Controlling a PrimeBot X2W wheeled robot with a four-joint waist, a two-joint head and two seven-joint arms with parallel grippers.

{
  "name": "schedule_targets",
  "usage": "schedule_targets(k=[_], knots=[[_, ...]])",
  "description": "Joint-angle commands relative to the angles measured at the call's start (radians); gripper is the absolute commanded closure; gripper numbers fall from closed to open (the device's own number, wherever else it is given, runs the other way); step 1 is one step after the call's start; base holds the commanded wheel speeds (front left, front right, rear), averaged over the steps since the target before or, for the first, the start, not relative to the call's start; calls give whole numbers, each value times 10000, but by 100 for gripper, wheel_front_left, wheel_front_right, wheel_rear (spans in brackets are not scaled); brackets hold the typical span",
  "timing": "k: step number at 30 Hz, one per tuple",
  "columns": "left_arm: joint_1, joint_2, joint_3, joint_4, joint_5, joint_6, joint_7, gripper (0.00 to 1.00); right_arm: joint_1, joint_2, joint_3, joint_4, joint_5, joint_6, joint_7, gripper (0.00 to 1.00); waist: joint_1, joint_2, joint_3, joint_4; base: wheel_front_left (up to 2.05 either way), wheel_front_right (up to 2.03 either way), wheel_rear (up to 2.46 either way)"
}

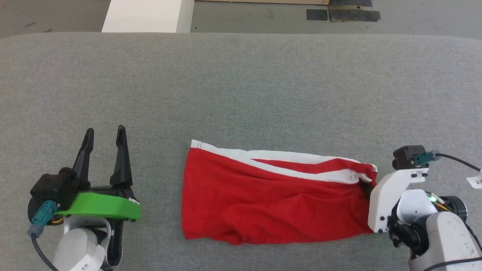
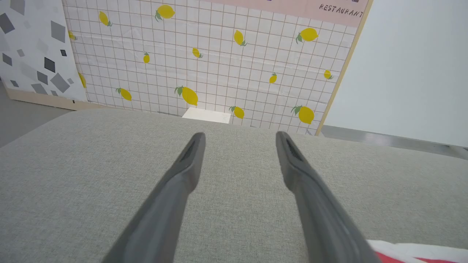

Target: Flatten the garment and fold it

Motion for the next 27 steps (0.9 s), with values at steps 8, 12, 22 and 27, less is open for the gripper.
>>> schedule_targets(k=[8,12,22,27], knots=[[30,-163,148,-67,348,-138,-45,0,-393,-527,-1225,-8,-758,-15,1048,100,0,103,48,-112,0,0,0],[-8,-144,139,-86,384,-150,-45,0,-707,-1001,-2255,-93,-1238,-15,1429,100,0,103,106,-83,0,0,0],[120,-6,98,113,375,-155,-45,0,-992,-1453,-2230,-576,-2384,-15,2848,100,0,103,-103,-178,0,0,0],[244,-50,88,177,377,-156,-45,0,-567,-1929,-819,-2240,-1374,-15,4859,100,0,103,-292,-186,0,0,0]])
